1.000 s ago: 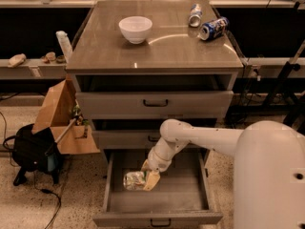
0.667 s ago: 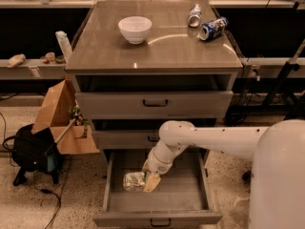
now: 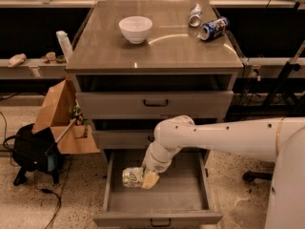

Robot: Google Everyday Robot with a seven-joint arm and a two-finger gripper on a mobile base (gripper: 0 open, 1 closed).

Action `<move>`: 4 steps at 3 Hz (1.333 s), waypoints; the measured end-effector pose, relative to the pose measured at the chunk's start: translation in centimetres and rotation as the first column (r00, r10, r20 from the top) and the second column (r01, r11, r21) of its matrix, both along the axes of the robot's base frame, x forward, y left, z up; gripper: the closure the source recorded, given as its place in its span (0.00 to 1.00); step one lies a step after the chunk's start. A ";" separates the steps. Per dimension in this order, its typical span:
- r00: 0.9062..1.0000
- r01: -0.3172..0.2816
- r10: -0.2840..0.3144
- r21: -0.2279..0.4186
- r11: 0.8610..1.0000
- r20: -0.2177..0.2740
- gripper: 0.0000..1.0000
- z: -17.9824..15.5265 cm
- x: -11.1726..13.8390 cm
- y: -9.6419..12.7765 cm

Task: Pick 7up can from bottom drawer and place on counter

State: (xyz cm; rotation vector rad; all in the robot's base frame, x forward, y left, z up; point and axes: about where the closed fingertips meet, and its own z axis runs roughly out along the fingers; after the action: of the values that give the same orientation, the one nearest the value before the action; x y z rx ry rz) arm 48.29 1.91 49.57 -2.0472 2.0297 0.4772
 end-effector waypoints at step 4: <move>0.984 -0.040 0.026 0.072 0.997 0.178 1.00 8.5 2.3 0.3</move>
Offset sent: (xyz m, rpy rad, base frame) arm 0.0072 -0.0020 0.0272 0.0069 -0.0507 0.0023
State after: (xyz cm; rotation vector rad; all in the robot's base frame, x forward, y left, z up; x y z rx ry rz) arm 50.60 2.23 58.12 -2.0046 1.8500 0.3580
